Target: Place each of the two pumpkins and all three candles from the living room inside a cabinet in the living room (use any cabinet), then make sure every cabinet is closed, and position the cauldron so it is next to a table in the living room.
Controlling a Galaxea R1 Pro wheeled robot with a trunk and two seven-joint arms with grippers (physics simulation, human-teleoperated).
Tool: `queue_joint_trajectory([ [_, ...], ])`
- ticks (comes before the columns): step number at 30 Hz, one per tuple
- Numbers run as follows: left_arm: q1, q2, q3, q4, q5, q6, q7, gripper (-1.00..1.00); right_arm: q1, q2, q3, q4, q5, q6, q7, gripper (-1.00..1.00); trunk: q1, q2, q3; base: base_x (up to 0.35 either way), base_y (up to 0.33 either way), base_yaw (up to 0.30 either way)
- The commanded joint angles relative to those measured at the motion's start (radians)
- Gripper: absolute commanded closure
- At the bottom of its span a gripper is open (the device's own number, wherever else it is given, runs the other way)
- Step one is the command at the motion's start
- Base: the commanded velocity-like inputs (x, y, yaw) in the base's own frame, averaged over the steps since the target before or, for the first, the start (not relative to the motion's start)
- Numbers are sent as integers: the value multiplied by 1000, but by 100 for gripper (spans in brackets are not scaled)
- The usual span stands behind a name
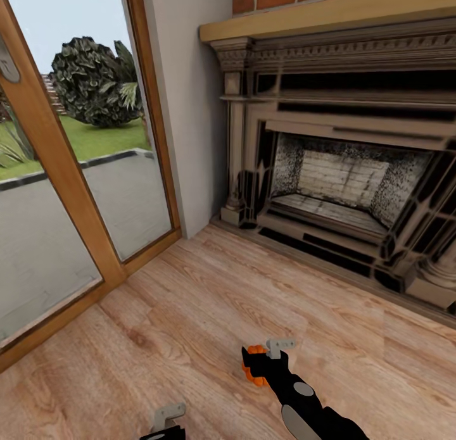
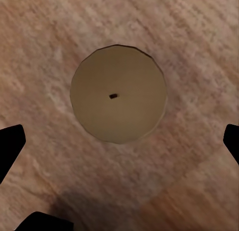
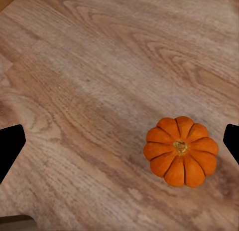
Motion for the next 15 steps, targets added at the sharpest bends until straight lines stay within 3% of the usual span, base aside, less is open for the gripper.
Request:
queue_joint_trajectory([
  [1,-1,1,-9,-2,2,5,8,-100,-1,-1,3,-2,-4,3,-8,-100,4,-8,-4,0,0,0],
  [15,-1,1,-10,-2,1,3,8,-100,-1,2,4,-2,-4,3,-6,-100,57,-106,-48,0,0,0],
])
